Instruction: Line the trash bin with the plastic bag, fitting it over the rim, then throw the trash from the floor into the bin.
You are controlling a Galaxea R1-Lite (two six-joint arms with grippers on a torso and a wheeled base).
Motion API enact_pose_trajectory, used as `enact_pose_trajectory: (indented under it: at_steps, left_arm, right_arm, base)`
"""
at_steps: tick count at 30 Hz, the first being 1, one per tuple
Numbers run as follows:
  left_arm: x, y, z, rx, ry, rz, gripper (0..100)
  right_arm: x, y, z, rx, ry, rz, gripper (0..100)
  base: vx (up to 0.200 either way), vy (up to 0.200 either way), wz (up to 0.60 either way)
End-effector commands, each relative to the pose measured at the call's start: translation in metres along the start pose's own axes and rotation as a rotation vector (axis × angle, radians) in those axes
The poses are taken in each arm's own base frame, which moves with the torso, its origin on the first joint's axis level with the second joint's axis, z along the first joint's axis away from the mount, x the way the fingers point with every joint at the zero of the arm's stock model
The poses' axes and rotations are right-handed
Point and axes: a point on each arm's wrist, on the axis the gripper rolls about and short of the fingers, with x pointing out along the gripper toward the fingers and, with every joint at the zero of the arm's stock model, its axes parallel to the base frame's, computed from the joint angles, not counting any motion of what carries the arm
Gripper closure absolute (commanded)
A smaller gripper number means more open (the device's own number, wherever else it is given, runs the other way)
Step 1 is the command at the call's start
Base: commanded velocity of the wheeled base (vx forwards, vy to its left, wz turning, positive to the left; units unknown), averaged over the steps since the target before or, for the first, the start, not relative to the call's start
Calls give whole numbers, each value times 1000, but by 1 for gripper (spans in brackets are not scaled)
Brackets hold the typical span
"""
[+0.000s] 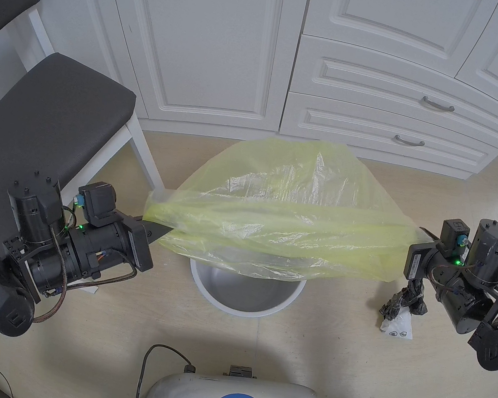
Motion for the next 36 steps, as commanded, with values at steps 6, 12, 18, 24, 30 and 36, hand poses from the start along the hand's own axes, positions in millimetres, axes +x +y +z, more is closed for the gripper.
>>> enact_pose_trajectory:
  at_steps: [6, 12, 18, 24, 30, 36]
  left_arm:
    - [-4, 3, 1, 4, -5, 7, 100]
    - [-2, 6, -1, -1, 8, 3, 100]
    - [-2, 8, 0, 0, 1, 10, 100]
    - [1, 8, -3, 0, 8, 7, 100]
    - [11, 6, -19, -18, 66, -14, 100]
    - [26, -1, -33, -16, 79, -65, 100]
  right_arm:
    - [5, -4, -18, -97, 67, -62, 100]
    - [1, -4, -23, -136, 89, -53, 100]
    - [-3, -4, -23, -141, 85, -48, 100]
    - [-4, 0, -24, -143, 83, -20, 100]
    - [-2, 13, -34, -157, 98, 41, 100]
    - [18, 26, -39, -93, -58, 148, 100]
  base:
    - [0, 0, 0]
    - [0, 0, 0]
    - [0, 0, 0]
    - [0, 0, 0]
    - [0, 0, 0]
    - [0, 0, 0]
